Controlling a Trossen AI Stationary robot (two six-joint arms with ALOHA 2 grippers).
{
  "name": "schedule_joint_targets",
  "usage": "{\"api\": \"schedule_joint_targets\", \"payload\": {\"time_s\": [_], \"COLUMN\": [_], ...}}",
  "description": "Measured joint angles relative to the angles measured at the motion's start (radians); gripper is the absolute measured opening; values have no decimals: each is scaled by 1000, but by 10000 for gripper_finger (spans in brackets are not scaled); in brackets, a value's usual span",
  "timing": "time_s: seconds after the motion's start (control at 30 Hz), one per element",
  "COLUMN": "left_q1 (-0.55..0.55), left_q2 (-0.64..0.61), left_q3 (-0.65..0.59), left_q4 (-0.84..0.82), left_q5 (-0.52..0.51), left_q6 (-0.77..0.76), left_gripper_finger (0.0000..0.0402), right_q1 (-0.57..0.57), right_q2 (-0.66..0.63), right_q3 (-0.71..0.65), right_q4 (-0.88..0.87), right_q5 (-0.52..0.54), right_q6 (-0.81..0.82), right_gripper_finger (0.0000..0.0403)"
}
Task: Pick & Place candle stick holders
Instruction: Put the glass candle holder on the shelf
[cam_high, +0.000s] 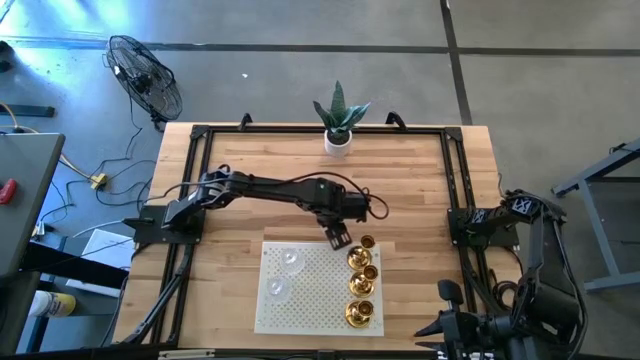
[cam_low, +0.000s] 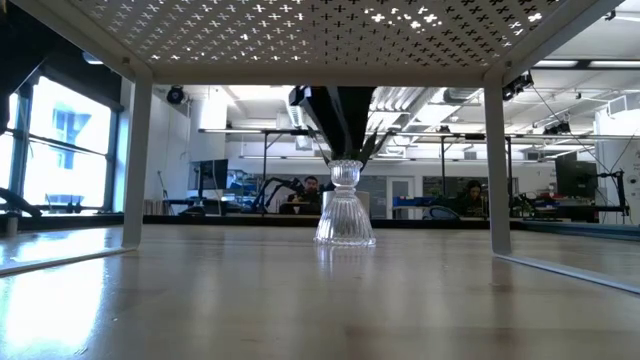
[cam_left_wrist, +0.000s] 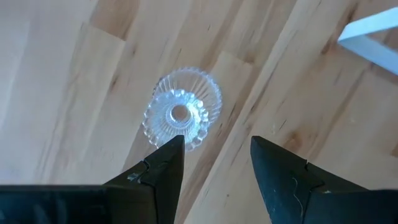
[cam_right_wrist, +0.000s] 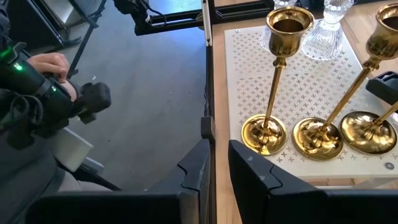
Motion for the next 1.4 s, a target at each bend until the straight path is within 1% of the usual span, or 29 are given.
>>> {"api": "schedule_joint_targets", "payload": {"time_s": [0.37,0.53,0.9,1.1,1.23,1.4], "left_q1": [2,2,2,2,2,2], "left_q2": [0,0,0,1,1,1], "left_q3": [-58,-78,-83,-83,-83,-83], "left_q4": [51,70,118,117,121,149], "left_q5": [8,49,61,68,68,77], "left_q6": [-8,-11,-12,-12,-12,-13], "left_gripper_finger": [179,179,179,179,179,179], "right_q1": [0,-6,-6,-6,-6,-6], "right_q2": [0,0,0,0,0,0], "right_q3": [0,0,0,0,0,0], "right_q4": [0,0,-1,-1,-1,-1], "right_q5": [0,0,0,0,-19,-56], "right_q6": [-1,-5,-7,-8,-17,-74], "right_gripper_finger": [48,48,48,53,51,52]}}
